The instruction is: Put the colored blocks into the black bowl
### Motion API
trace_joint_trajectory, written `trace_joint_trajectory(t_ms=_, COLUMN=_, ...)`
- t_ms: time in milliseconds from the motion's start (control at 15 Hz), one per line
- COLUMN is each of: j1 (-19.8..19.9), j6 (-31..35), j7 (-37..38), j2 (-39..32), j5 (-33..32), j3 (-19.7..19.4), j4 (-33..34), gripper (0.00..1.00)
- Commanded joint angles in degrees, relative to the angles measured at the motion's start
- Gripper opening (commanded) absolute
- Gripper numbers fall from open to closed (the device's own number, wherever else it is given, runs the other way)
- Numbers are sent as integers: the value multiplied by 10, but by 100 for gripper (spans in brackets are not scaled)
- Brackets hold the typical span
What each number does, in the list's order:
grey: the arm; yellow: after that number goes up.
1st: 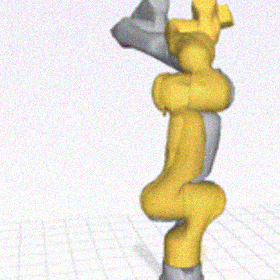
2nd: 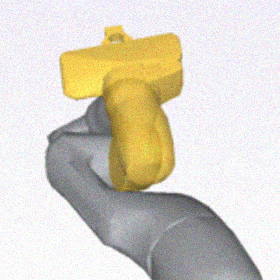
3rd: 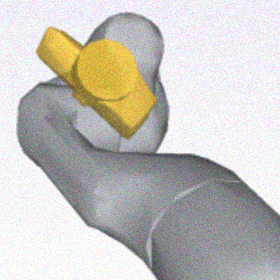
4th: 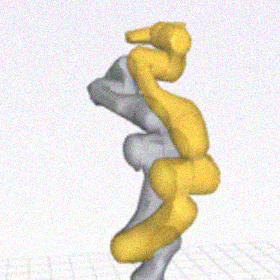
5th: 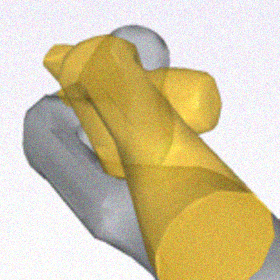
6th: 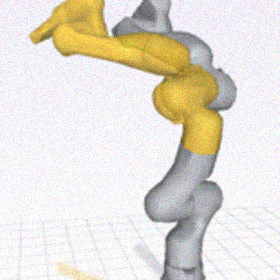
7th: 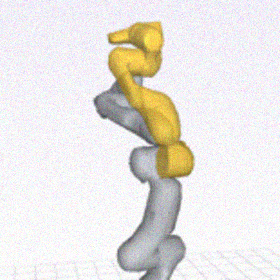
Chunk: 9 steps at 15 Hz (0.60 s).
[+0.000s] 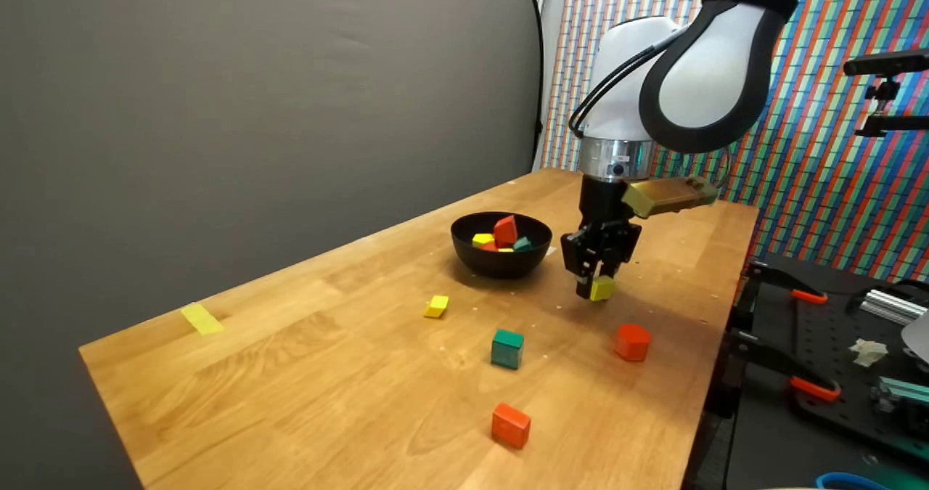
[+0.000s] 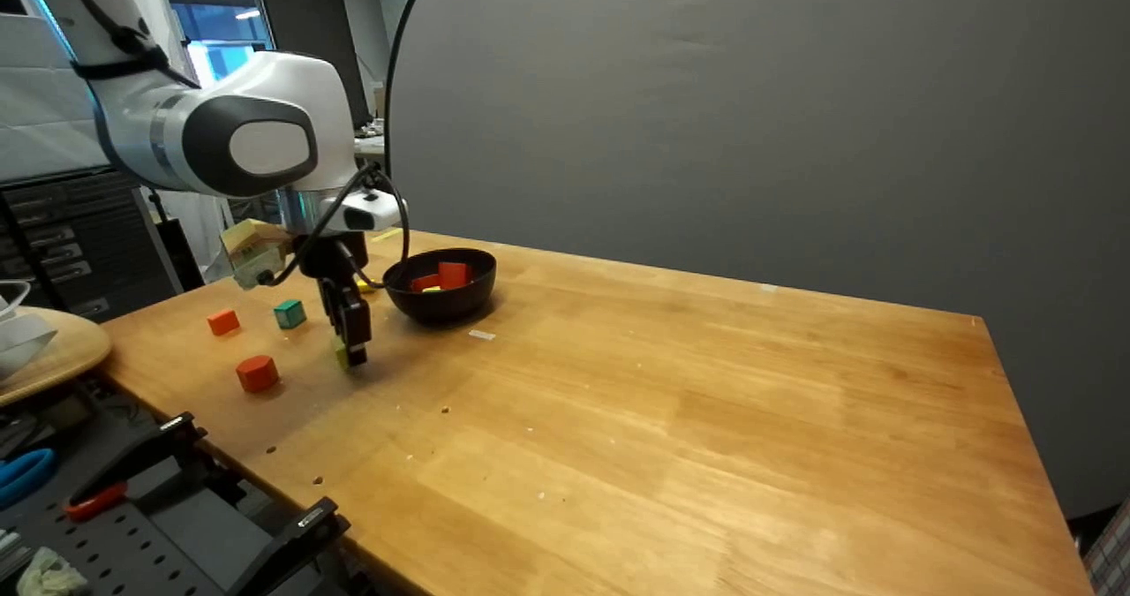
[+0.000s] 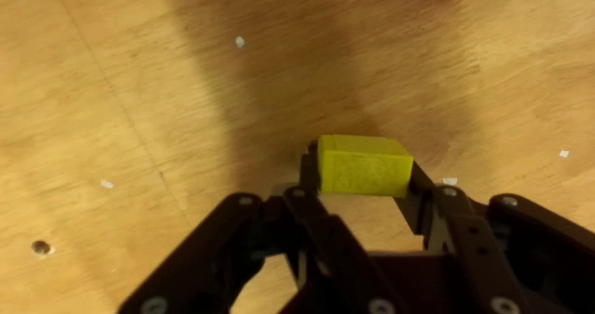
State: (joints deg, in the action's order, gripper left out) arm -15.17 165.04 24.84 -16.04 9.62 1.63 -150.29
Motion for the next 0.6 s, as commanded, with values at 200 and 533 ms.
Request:
trace_joint_trajectory(t_ms=200, j1=-161, j6=52, j7=195, j2=109, j5=-287, j3=-213, j4=-20, gripper=19)
trace_joint_trajectory(t_ms=533, j1=-171, j6=90, j7=267, j2=17, j5=-405, j3=-246, j4=106, gripper=19)
